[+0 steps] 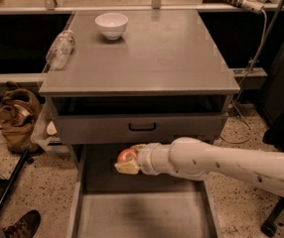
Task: Pick apple from middle drawer and place on counter
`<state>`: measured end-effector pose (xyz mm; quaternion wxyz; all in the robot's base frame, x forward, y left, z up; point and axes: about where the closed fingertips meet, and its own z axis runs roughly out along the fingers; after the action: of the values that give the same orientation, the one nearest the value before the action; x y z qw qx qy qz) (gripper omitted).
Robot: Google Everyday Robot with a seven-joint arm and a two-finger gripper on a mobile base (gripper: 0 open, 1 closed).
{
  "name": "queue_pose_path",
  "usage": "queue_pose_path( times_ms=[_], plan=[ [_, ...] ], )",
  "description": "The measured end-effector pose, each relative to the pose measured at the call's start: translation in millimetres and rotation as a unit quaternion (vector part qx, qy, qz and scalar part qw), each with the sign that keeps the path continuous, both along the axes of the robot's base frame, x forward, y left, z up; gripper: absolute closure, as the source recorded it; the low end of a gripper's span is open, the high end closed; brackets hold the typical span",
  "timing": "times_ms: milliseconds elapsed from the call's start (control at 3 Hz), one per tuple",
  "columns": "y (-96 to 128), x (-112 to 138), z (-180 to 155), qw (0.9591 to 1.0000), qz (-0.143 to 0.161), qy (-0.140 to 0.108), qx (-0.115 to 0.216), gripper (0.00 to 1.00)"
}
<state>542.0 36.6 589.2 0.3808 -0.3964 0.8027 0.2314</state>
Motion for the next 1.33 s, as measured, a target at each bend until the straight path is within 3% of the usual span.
queue_pose_path(
  times_ms=[333, 667, 1000, 1333],
  plan=[
    [-11, 12, 61, 0.9972, 0.013, -0.025, 0.069, 1.00],
    [-37, 8, 139, 0.9905, 0.027, -0.062, 0.120, 1.00],
    [-46, 4, 204, 0.9859, 0.042, -0.100, 0.128, 1.00],
    [-41, 2, 264, 0.9829, 0.053, -0.151, 0.091, 1.00]
  ],
)
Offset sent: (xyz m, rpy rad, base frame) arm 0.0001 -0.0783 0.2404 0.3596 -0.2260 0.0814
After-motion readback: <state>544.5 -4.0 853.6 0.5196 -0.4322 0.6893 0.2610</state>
